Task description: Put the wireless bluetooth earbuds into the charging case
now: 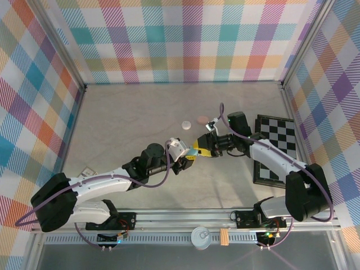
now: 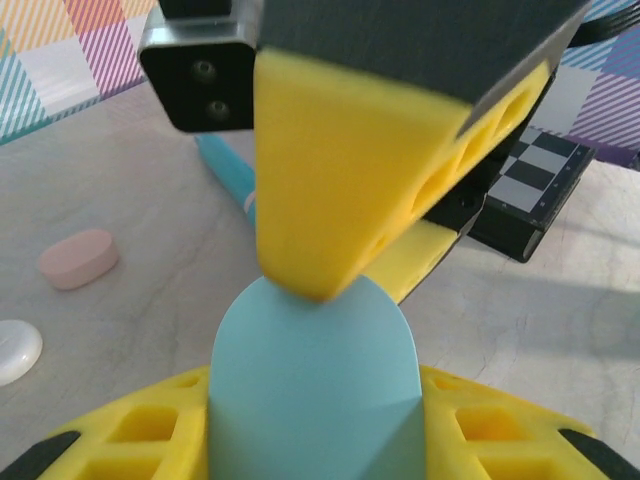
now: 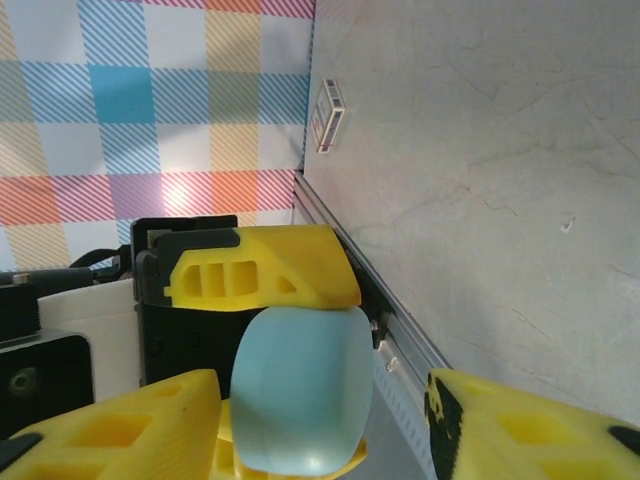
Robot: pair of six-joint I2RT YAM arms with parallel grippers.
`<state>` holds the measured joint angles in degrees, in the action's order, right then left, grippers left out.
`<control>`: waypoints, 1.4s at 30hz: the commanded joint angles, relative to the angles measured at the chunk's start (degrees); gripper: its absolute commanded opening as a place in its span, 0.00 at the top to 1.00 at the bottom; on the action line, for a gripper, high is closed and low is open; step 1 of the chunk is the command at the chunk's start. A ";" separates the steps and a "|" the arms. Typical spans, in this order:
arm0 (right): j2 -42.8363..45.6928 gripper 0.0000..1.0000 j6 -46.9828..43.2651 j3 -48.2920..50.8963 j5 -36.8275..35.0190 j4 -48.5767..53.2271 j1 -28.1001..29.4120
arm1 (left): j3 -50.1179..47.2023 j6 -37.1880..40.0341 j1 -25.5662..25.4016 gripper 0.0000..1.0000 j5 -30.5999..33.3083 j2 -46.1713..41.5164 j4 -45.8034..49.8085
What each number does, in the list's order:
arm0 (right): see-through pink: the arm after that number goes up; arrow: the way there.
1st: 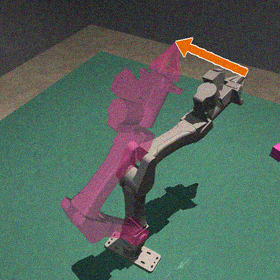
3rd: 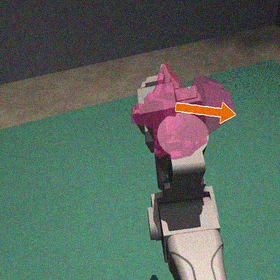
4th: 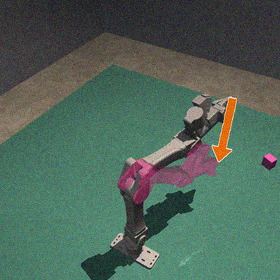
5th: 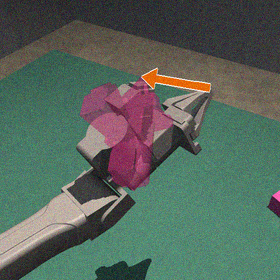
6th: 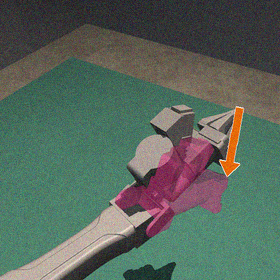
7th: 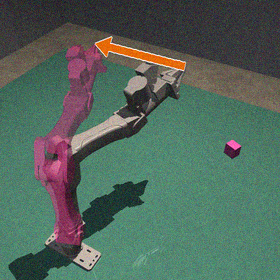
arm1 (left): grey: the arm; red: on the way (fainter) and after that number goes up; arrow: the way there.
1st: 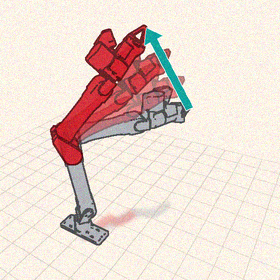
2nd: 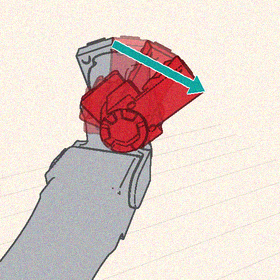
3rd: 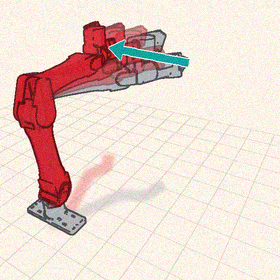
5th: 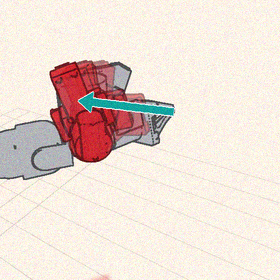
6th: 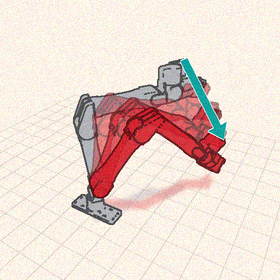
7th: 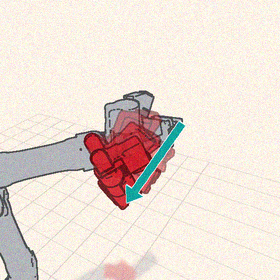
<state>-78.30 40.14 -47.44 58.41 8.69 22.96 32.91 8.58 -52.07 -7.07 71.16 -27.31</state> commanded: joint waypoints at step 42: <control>2.48 0.90 23.88 -1.95 3.77 -23.55 -5.61 | -2.52 -12.74 12.97 0.00 -7.91 3.98 -35.51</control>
<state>-77.23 54.06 -50.26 59.46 -2.22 18.13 31.75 1.23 -41.52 -12.01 73.87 -47.37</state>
